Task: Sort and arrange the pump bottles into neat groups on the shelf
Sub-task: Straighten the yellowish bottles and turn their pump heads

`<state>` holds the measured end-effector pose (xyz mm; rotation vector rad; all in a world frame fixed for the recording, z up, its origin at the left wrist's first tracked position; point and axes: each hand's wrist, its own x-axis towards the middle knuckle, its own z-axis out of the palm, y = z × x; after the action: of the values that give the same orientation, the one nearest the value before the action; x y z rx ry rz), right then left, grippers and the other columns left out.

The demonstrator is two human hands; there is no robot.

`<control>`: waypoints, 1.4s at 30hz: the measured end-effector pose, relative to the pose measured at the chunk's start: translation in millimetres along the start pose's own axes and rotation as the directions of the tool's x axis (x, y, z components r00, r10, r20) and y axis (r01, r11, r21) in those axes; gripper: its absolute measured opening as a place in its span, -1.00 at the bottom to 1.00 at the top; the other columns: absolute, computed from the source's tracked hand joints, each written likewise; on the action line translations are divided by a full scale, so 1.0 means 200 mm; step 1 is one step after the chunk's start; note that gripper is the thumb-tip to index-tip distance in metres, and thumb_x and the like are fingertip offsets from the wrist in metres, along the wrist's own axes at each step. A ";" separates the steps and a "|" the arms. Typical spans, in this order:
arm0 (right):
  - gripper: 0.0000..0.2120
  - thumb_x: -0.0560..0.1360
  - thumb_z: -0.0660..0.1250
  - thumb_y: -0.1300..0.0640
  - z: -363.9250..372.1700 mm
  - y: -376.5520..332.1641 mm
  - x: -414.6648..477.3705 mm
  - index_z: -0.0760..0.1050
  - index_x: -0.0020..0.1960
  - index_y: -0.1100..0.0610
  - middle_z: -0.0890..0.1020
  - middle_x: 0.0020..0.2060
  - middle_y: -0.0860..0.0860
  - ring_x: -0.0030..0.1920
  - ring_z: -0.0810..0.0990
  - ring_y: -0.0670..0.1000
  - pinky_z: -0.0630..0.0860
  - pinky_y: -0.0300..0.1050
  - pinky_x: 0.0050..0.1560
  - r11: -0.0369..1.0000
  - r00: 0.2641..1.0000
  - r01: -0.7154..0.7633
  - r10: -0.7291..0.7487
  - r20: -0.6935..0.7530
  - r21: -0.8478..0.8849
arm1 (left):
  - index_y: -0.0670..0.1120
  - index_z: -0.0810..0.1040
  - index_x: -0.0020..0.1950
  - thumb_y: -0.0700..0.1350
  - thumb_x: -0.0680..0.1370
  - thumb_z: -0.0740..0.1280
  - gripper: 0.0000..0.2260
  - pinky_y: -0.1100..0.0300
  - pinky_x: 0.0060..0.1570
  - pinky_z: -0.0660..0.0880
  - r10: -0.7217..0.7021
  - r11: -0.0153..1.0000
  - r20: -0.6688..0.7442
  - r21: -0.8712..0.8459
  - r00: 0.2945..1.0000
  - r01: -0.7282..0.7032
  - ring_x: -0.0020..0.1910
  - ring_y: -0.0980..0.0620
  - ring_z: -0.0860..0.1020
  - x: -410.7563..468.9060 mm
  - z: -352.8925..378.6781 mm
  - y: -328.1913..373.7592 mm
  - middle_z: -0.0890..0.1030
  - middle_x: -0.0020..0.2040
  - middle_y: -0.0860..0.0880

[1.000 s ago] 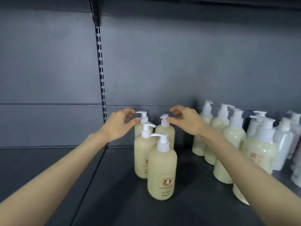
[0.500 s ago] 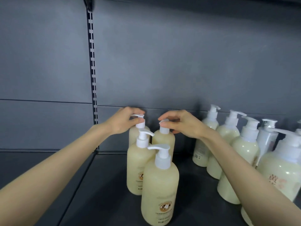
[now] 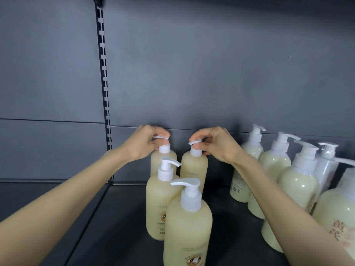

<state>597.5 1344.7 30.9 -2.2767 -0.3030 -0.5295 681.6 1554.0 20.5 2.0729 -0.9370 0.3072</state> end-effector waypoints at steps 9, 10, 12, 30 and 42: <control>-0.71 0.43 0.41 0.33 0.03 0.06 0.06 0.60 -0.22 -0.08 0.62 -0.33 -0.25 -0.20 0.58 -0.11 0.60 -0.02 0.01 1.000 0.999 0.009 -0.009 -0.044 0.002 | -0.26 0.57 0.14 -0.26 0.53 0.34 -0.80 0.45 -0.20 0.52 0.030 1.000 -0.028 -0.005 0.999 -0.030 -0.31 0.34 0.53 0.00 0.03 0.01 0.59 -0.04 -0.04; -0.74 0.43 0.41 0.33 0.03 0.06 0.06 0.61 -0.20 -0.05 0.63 -0.30 -0.23 -0.20 0.58 -0.11 0.60 -0.02 0.01 1.000 0.999 0.010 -0.010 -0.044 0.006 | -0.26 0.57 0.14 -0.26 0.53 0.34 -0.80 0.45 -0.20 0.52 0.032 0.999 -0.026 -0.006 0.999 -0.032 -0.31 0.36 0.53 0.00 0.02 0.01 0.58 -0.05 -0.03; -0.79 0.43 0.40 0.33 0.04 0.07 0.06 0.63 -0.15 0.01 0.63 -0.26 -0.18 -0.18 0.59 -0.09 0.61 -0.01 0.03 1.000 0.999 0.007 -0.007 -0.051 0.005 | -0.25 0.57 0.14 -0.26 0.53 0.33 -0.80 0.39 -0.14 0.55 0.029 0.999 -0.020 -0.016 0.999 -0.029 -0.25 0.32 0.55 0.00 0.02 0.00 0.58 -0.03 -0.02; -0.75 0.47 0.38 -0.01 0.04 -0.12 -0.35 0.55 0.12 0.02 0.60 0.09 -0.06 -0.04 0.60 -0.11 0.46 -0.39 0.06 1.000 0.986 -0.007 0.004 -0.170 -0.017 | 0.03 0.51 0.10 0.01 0.55 0.27 -0.84 0.29 0.12 0.45 -0.110 0.958 -0.267 -0.285 0.958 0.030 0.01 0.23 0.52 -0.45 0.05 0.07 0.56 0.06 0.12; -0.44 0.25 0.58 0.15 0.20 -0.21 -0.77 0.42 0.15 -0.07 0.61 0.08 -0.15 0.13 0.57 -0.11 0.51 -0.25 0.08 0.941 0.966 -0.167 0.096 0.241 0.295 | -0.05 0.39 0.26 -0.07 0.49 0.36 -0.63 0.46 -0.02 0.49 -0.270 0.811 0.050 -0.527 0.962 0.254 0.05 0.34 0.56 -0.82 0.21 0.13 0.57 0.15 0.10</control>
<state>456.5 1393.9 -37.8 -2.0276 -0.3169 -0.1405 545.0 1596.4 -73.7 1.6431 -0.6130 -0.0718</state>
